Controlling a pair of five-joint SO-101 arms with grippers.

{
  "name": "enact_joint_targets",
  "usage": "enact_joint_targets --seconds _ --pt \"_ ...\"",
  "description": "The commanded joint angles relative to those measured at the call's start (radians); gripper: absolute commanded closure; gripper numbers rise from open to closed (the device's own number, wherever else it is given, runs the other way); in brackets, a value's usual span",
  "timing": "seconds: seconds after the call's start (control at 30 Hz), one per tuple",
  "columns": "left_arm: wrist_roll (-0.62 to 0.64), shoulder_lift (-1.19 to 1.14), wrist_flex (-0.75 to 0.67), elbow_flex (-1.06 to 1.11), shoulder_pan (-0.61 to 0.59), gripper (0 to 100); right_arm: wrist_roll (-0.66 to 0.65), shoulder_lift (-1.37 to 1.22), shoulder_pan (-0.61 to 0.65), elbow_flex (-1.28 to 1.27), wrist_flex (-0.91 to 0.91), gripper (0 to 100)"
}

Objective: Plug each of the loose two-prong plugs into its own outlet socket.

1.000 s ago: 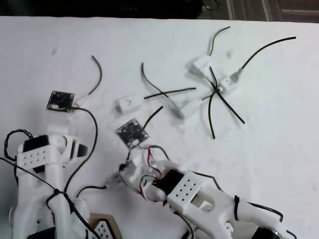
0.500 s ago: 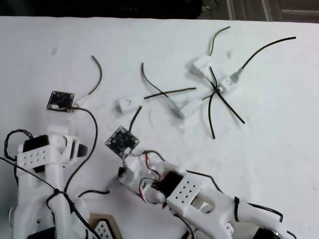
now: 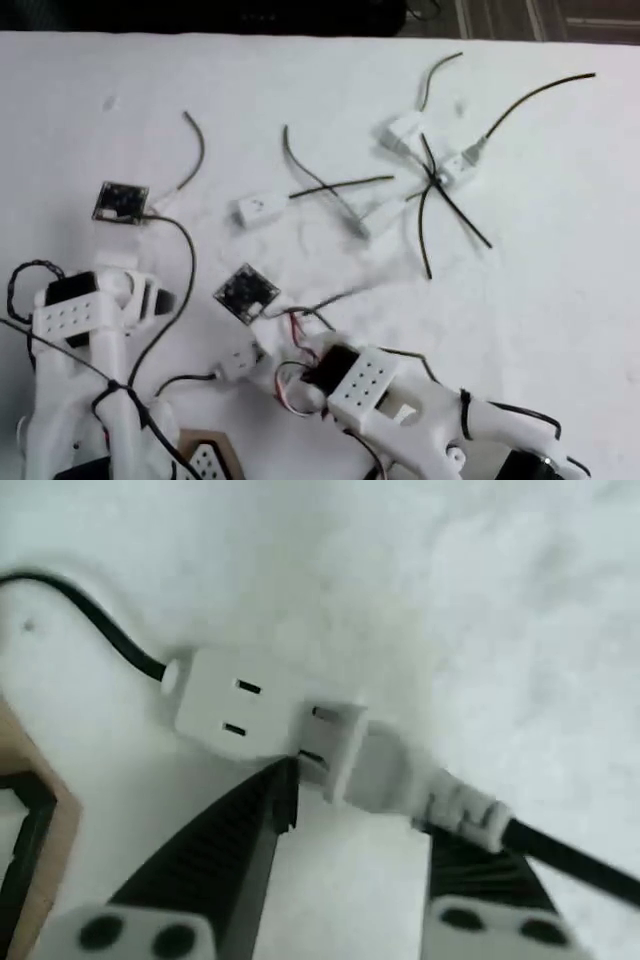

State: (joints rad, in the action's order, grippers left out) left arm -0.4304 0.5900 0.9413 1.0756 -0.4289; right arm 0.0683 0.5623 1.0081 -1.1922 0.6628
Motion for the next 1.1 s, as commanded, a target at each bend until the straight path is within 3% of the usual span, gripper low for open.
enact_joint_targets --seconds 0.0,0.27,0.4,0.7,0.93,1.07 --pt "0.011 0.027 -0.014 -0.006 0.001 72 0.005 0.010 0.001 0.043 0.028 81.3" --pt "0.011 0.027 -0.014 -0.006 0.001 72 0.005 0.186 0.002 0.044 0.088 82.9" --pt "-0.005 0.027 -0.006 -0.005 0.039 72 0.003 0.335 -0.054 0.043 0.157 82.9" --pt "-0.281 0.028 0.180 -0.072 0.191 72 -0.003 0.599 -0.387 0.043 0.245 82.9" --pt "-0.500 0.028 0.388 -0.169 0.280 72 0.005 0.598 -0.533 0.044 0.239 82.7" --pt "-0.519 0.028 0.509 -0.233 0.378 72 0.005 0.598 -0.572 0.044 0.239 82.7"
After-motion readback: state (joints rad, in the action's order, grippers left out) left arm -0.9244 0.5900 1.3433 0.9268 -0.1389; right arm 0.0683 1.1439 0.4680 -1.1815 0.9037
